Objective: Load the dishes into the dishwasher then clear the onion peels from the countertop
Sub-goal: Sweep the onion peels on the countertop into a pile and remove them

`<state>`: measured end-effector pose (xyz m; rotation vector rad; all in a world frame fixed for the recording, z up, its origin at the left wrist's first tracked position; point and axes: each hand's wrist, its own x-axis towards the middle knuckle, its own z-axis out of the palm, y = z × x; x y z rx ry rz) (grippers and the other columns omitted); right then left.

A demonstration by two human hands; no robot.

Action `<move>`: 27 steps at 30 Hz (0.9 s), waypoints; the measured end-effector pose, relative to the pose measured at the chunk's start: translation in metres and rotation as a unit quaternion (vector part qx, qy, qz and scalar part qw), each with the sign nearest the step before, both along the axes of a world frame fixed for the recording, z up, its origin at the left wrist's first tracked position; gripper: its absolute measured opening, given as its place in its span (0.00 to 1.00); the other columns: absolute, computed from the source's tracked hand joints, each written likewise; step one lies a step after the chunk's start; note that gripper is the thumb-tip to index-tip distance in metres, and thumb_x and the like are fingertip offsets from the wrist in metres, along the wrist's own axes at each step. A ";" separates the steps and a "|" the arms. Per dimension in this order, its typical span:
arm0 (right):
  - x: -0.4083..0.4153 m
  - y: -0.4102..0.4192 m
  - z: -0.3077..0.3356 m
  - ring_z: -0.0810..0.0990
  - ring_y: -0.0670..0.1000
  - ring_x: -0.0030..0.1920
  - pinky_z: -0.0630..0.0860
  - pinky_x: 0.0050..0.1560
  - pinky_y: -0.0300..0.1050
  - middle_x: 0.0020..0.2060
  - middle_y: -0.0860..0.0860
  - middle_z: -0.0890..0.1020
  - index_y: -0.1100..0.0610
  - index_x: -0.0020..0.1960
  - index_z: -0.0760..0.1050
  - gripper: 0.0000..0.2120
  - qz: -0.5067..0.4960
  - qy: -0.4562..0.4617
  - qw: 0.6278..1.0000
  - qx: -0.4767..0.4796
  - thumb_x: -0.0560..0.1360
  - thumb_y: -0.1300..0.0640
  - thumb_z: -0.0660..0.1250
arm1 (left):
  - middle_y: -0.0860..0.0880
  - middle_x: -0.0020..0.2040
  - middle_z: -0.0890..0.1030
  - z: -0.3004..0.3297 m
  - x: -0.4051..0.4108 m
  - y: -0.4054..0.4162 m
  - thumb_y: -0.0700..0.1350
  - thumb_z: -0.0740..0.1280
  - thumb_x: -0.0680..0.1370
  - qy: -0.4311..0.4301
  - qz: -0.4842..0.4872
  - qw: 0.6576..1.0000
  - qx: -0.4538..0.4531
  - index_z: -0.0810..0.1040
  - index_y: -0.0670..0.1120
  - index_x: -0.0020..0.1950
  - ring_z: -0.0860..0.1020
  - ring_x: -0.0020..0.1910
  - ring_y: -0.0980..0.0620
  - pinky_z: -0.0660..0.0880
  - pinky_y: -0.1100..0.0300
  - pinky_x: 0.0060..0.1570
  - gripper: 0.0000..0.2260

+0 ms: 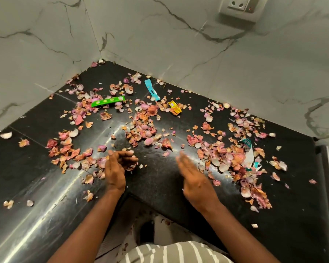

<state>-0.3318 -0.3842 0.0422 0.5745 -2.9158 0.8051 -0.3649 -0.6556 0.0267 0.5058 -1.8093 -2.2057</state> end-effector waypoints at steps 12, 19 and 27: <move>0.000 0.001 -0.020 0.37 0.46 0.83 0.41 0.82 0.54 0.84 0.44 0.41 0.40 0.84 0.42 0.28 -0.028 -0.097 0.982 0.161 0.86 0.37 0.43 | 0.47 0.43 0.84 -0.009 0.005 0.006 0.61 0.50 0.86 0.027 -0.084 0.978 -0.188 0.82 0.52 0.48 0.84 0.42 0.43 0.80 0.37 0.48 0.24; -0.015 0.059 0.014 0.57 0.55 0.82 0.58 0.80 0.64 0.77 0.50 0.71 0.46 0.73 0.75 0.18 -0.217 -0.073 0.973 0.036 0.85 0.55 0.61 | 0.48 0.42 0.84 -0.009 0.005 0.006 0.58 0.50 0.87 0.032 -0.107 0.968 -0.227 0.81 0.51 0.47 0.83 0.40 0.47 0.79 0.44 0.47 0.23; -0.010 0.065 0.044 0.71 0.40 0.72 0.74 0.73 0.48 0.70 0.42 0.76 0.48 0.64 0.82 0.18 -0.203 -0.074 0.964 -0.158 0.80 0.66 0.67 | 0.50 0.38 0.83 -0.008 0.003 0.011 0.59 0.51 0.86 0.034 -0.110 0.953 -0.279 0.82 0.51 0.47 0.82 0.39 0.53 0.77 0.51 0.44 0.24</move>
